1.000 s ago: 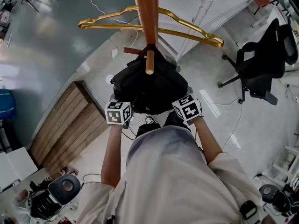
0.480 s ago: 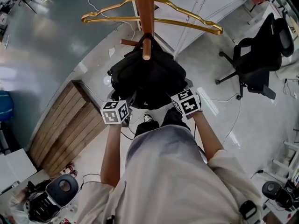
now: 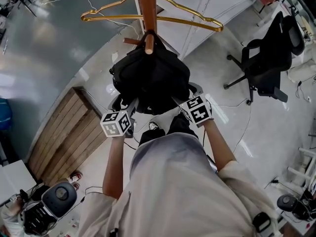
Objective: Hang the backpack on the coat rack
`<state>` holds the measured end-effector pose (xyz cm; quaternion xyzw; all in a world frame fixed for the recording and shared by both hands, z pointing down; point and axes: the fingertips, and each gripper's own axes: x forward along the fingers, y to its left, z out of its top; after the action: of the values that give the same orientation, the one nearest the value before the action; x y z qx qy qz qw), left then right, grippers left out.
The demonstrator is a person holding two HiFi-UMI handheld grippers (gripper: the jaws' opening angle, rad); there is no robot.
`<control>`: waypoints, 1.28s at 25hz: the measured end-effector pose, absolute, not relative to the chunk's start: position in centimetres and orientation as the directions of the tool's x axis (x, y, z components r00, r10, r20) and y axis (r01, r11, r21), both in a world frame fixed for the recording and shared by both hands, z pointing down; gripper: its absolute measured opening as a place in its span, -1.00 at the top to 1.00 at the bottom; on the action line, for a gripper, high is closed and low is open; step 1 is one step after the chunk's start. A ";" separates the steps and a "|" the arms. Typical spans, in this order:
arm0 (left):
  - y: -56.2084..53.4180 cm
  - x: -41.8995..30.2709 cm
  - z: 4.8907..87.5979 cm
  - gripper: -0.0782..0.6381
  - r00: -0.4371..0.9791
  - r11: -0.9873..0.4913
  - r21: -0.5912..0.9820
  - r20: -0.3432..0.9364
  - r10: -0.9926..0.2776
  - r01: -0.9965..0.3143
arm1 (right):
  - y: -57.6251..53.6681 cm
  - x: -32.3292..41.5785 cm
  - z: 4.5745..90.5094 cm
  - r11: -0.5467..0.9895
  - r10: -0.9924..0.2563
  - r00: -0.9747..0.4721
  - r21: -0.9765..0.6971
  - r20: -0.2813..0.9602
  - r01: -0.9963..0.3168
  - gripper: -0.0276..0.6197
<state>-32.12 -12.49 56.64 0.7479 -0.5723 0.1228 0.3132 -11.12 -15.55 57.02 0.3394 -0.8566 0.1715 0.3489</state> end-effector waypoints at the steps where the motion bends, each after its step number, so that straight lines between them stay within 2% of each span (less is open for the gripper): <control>1: -12.3 -32.0 56.5 -0.16 0.316 -0.149 0.330 0.540 -0.780 -0.932 | -15.4 -10.9 56.9 0.705 -0.465 -0.524 -0.060 0.713 -0.706 -0.07; 13: -8.9 -30.8 55.7 -0.04 0.355 -0.170 0.370 0.519 -0.778 -0.914 | -13.6 -9.2 55.0 0.615 -0.544 -0.500 -0.086 0.674 -0.784 -0.05; 16: -8.0 -30.3 55.5 0.04 0.371 -0.192 0.369 0.511 -0.776 -0.909 | -13.1 -9.0 54.3 0.591 -0.577 -0.494 -0.085 0.651 -0.802 0.09; 26: -6.9 -30.3 51.9 0.32 0.362 -0.226 0.335 0.433 -0.825 -0.915 | -11.4 -9.7 52.0 0.565 -0.605 -0.522 -0.137 0.601 -0.814 0.29; 32: -6.8 -30.3 48.9 0.45 0.351 -0.240 0.314 0.371 -0.860 -0.919 | -10.6 -9.2 49.9 0.545 -0.631 -0.532 -0.165 0.565 -0.822 0.34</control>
<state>-30.31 -6.80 48.92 0.7850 -0.5665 0.0605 0.2434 -9.20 -10.56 49.91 0.4279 -0.8492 0.2110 0.2261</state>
